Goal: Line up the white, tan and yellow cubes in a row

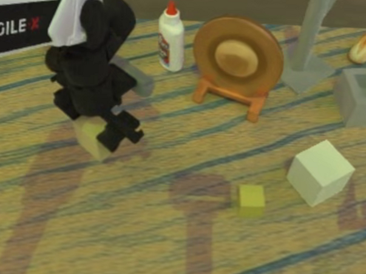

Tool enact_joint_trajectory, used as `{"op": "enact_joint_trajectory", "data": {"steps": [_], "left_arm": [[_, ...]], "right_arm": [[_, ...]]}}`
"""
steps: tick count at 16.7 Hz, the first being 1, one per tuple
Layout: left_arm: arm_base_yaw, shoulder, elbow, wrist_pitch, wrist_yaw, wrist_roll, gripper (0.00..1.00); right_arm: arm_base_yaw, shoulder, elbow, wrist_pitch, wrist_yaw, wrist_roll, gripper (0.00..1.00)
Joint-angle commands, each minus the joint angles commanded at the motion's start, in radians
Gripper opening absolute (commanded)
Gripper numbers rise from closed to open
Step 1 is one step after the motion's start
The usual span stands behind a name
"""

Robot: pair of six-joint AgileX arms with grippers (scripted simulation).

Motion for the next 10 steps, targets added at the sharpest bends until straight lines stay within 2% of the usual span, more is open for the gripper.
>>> {"op": "enact_joint_trajectory", "data": {"steps": [2,5,10], "left_arm": [[-0.014,0.004,0.013,-0.004,0.0,-0.033,0.0],[-0.071,0.027,0.055,-0.026,-0.001,-0.163,0.0],[-0.214,0.079,0.144,-0.084,-0.005,-0.56,0.0]], "right_arm": [[0.0,0.0,0.0,0.0,0.0,0.0,1.0],[0.0,0.0,0.0,0.0,0.0,0.0,1.0],[0.0,0.0,0.0,0.0,0.0,0.0,1.0]]}}
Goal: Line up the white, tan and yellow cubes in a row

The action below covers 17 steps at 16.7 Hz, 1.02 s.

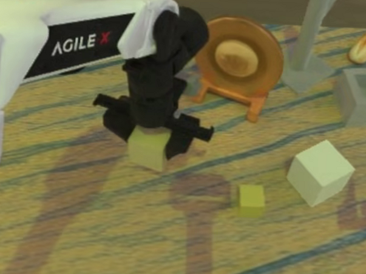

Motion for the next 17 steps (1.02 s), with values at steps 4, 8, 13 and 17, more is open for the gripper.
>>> {"op": "enact_joint_trajectory", "data": {"steps": [4,8,13,17], "left_arm": [[-0.116,0.025,0.06,-0.04,-0.004,-0.339,0.0],[-0.2,0.03,0.102,-0.061,-0.009,-0.548,0.0],[-0.221,0.03,0.114,-0.065,-0.011,-0.593,0.0],[-0.217,0.031,0.102,-0.047,-0.01,-0.59,0.0]], "right_arm": [[0.0,0.0,0.0,0.0,0.0,0.0,1.0],[0.0,0.0,0.0,0.0,0.0,0.0,1.0],[0.0,0.0,0.0,0.0,0.0,0.0,1.0],[0.0,0.0,0.0,0.0,0.0,0.0,1.0]]}}
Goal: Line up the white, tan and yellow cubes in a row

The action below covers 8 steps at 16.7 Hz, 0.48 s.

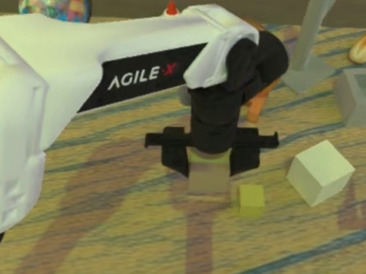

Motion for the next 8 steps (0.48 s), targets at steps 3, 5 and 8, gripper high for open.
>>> {"op": "enact_joint_trajectory", "data": {"steps": [3,5,8], "left_arm": [[-0.001,0.023,-0.053,0.081,0.001,0.001,0.0],[-0.001,0.045,-0.1,0.146,0.001,0.001,0.0],[-0.001,0.07,-0.149,0.215,0.0,0.0,0.0]], "right_arm": [[0.0,0.0,0.0,0.0,0.0,0.0,1.0],[0.0,0.0,0.0,0.0,0.0,0.0,1.0],[0.0,0.0,0.0,0.0,0.0,0.0,1.0]]}}
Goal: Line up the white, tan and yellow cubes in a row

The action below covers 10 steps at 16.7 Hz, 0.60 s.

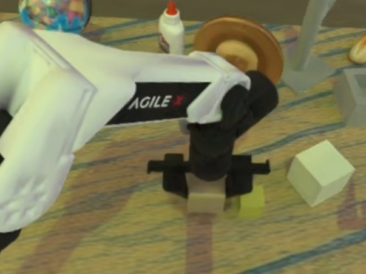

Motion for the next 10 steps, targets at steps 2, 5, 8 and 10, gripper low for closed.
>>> {"op": "enact_joint_trajectory", "data": {"steps": [2,5,8,10], "left_arm": [[0.0,0.002,-0.004,0.005,0.0,0.0,0.0],[0.0,0.002,-0.004,0.005,0.0,0.0,0.08],[0.0,0.002,-0.004,0.005,0.0,0.0,0.3],[0.0,0.002,-0.004,0.005,0.0,0.0,0.45]], "right_arm": [[0.0,0.0,0.0,0.0,0.0,0.0,1.0],[0.0,0.0,0.0,0.0,0.0,0.0,1.0],[0.0,0.0,0.0,0.0,0.0,0.0,1.0],[0.0,0.0,0.0,0.0,0.0,0.0,1.0]]}}
